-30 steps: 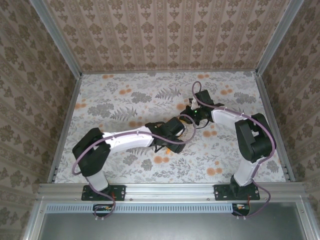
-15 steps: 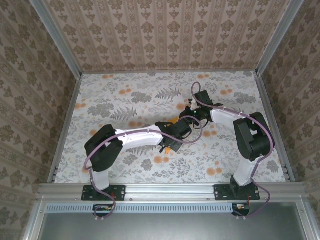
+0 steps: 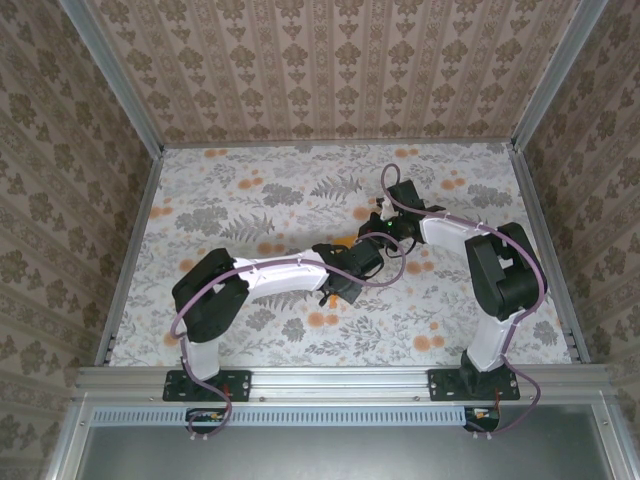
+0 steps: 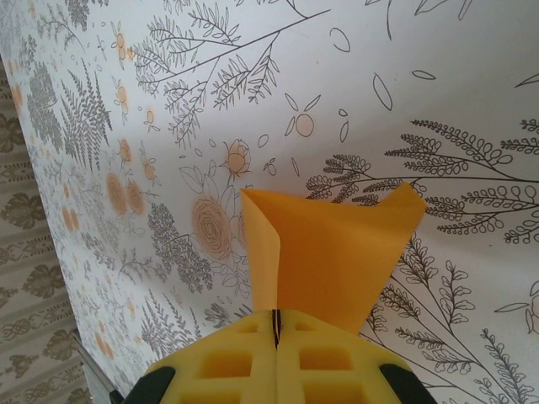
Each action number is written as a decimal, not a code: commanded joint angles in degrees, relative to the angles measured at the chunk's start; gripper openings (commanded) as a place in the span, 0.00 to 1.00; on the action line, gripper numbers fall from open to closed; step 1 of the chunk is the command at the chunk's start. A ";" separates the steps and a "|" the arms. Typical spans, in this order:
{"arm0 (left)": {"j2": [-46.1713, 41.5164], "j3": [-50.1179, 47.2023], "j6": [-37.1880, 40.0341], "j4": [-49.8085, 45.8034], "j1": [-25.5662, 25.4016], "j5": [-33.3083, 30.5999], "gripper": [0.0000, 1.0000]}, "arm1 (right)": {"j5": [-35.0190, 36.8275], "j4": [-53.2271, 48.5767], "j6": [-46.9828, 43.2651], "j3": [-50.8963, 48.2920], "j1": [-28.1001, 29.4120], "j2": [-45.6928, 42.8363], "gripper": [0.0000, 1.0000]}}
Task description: Fold a paper plane with a square sheet of paper (fold left side to right side)
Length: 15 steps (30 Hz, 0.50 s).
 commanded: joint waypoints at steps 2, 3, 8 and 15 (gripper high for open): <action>-0.96 0.42 -0.08 1.59 1.21 4.01 0.09 | 0.49 -2.24 -3.15 2.50 -0.51 -0.64 0.15; -1.51 -0.05 -0.29 2.61 1.70 5.38 0.09 | 0.85 -2.28 -3.80 2.60 -0.93 -1.18 0.21; -3.70 -2.88 -1.83 8.00 4.66 13.04 0.08 | 5.26 -3.11 -7.27 2.30 -4.12 -7.62 0.45; -3.39 -4.56 -4.15 13.76 8.43 23.36 0.07 | 13.07 -5.11 -11.04 -4.24 -7.60 -17.35 0.66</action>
